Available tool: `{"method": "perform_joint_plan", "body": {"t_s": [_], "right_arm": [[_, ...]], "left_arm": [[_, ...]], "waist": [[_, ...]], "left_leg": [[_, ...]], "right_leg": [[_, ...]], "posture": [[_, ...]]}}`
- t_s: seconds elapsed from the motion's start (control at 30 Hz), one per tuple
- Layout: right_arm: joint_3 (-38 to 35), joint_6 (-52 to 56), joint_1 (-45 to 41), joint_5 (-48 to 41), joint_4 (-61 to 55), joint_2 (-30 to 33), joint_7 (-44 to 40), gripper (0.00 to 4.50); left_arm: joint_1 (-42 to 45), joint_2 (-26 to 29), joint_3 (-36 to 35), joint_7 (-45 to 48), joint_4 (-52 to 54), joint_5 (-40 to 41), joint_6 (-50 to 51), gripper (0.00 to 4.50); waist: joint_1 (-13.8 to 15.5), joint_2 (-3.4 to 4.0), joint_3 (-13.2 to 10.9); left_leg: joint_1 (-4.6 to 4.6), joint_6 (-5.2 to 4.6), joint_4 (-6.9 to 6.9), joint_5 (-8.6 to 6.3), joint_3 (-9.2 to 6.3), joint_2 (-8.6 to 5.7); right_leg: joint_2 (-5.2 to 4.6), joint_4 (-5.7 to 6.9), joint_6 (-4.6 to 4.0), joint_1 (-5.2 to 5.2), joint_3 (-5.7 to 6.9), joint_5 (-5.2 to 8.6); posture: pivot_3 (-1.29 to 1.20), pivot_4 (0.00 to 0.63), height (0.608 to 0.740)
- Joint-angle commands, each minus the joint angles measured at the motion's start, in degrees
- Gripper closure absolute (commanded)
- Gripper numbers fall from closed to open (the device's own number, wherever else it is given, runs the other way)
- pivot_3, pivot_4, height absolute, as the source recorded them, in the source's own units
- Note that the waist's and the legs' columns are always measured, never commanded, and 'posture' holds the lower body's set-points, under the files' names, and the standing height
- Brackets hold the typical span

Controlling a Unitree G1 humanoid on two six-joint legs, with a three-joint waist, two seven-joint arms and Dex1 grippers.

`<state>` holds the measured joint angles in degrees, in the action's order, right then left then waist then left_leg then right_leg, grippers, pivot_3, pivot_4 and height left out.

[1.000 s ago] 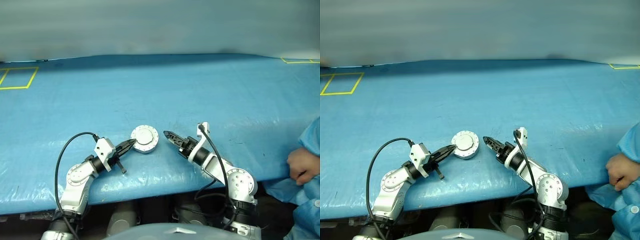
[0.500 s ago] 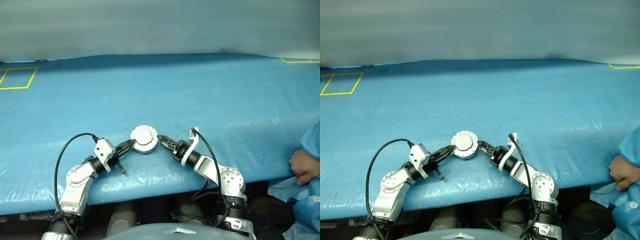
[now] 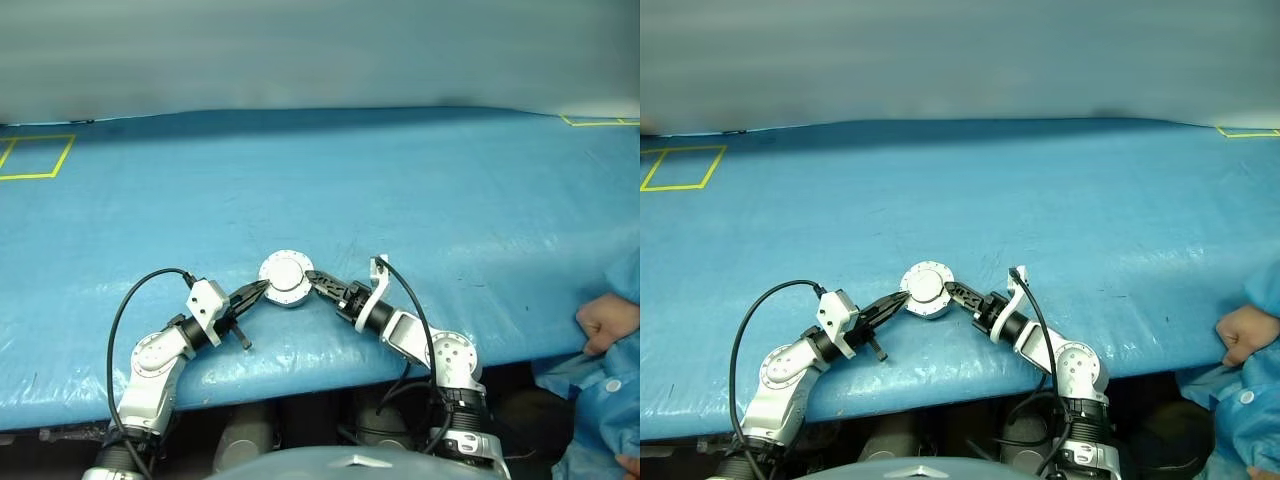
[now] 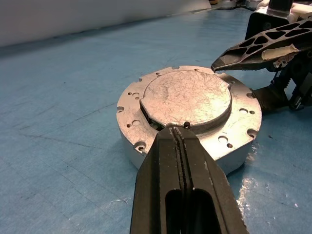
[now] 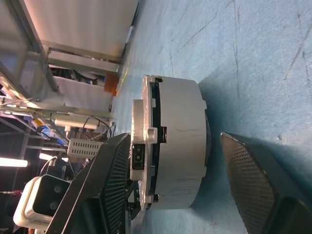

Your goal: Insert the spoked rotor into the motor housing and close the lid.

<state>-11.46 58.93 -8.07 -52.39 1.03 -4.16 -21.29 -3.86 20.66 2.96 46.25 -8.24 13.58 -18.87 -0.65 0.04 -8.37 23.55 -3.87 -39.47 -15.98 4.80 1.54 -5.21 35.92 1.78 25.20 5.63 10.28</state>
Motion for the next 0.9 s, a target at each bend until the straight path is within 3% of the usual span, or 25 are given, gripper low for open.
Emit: {"method": "perform_joint_plan", "body": {"t_s": [0.03, 0.2, 0.4, 0.8, 0.9], "right_arm": [[0.7, 0.1, -0.4, -0.5, 0.8, -0.7, 0.1, 1.4], [1.6, 0.9, -0.2, -0.8, 2.1, -1.6, 0.0, 1.4], [1.6, 0.4, -0.4, -1.2, 2.9, -1.8, 0.5, 3.21], [0.9, -0.7, -0.7, -1.0, 4.3, -1.4, 2.5, 3.33], [-1.0, -1.4, -0.8, -3.1, 3.5, -2.2, 3.6, 3.33]], "left_arm": [[-0.6, 0.6, 0.6, -0.2, 1.0, -1.0, 0.8, 4.5], [-0.7, 0.6, 0.6, -0.3, 1.2, -1.0, 1.0, 4.5], [-0.9, 0.7, 0.6, -0.5, 1.6, -1.1, 1.3, 4.5], [-0.8, 0.6, 0.6, -0.8, 1.6, -0.9, 1.0, 4.5], [-0.5, -1.7, -1.2, -1.8, 2.8, 3.4, 2.0, 4.5]], "waist": [[0.0, 0.0, 0.0], [0.0, 0.0, 0.0], [-0.1, -0.1, 0.1], [-0.2, -0.15, 0.2], [-0.1, -0.14, 0.2]], "left_leg": [[0.0, 0.0, 0.0, 0.0, 0.0, 0.0], [0.0, 0.0, 0.0, 0.0, 0.0, 0.01], [-0.02, 0.0, 0.01, 0.0, 0.0, 0.03], [-0.07, 0.02, 0.01, 0.0, 0.0, 0.08], [-0.07, 0.02, 0.0, 0.0, 0.0, 0.08]], "right_leg": [[0.0, 0.0, 0.0, 0.0, 0.0, 0.0], [0.0, 0.0, 0.0, 0.0, 0.0, 0.0], [-0.01, 0.0, 0.0, 0.0, 0.0, 0.0], [-0.2, 0.01, -0.03, -0.01, -0.01, -0.01], [-0.23, 0.01, -0.03, -0.01, 0.0, -0.01]], "posture": [[0.0, 0.15, 0.74], [0.0, 0.15, 0.74], [0.0, 0.15, 0.74], [0.0, 0.15, 0.74], [0.0, 0.15, 0.74]]}}
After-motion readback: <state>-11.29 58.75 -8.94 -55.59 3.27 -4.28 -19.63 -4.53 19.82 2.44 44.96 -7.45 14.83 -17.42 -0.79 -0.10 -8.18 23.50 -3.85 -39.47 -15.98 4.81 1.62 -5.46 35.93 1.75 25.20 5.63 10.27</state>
